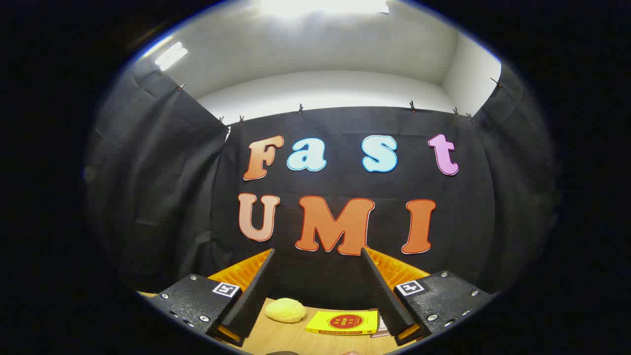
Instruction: Open the storage box then place both shoes into the box .Put the left shoe in first, then the right shoe, with the right side of both shoes facing outward in a uniform manner.
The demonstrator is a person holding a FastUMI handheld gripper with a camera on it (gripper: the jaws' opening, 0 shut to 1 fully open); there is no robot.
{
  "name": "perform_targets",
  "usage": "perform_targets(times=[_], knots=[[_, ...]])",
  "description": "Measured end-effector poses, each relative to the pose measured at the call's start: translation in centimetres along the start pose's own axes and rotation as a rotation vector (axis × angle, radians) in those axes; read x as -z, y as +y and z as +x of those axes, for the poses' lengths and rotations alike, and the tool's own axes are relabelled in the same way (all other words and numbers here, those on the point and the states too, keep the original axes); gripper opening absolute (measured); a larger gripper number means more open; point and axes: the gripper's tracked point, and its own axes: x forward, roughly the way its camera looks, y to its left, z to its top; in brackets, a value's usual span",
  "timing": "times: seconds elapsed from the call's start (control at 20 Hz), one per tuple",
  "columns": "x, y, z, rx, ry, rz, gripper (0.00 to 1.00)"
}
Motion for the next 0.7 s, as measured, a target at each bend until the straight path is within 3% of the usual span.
perform_targets(times=[0.7], knots=[[-0.5, -1.3, -1.3, 0.047, 0.024, 0.038, 0.99]])
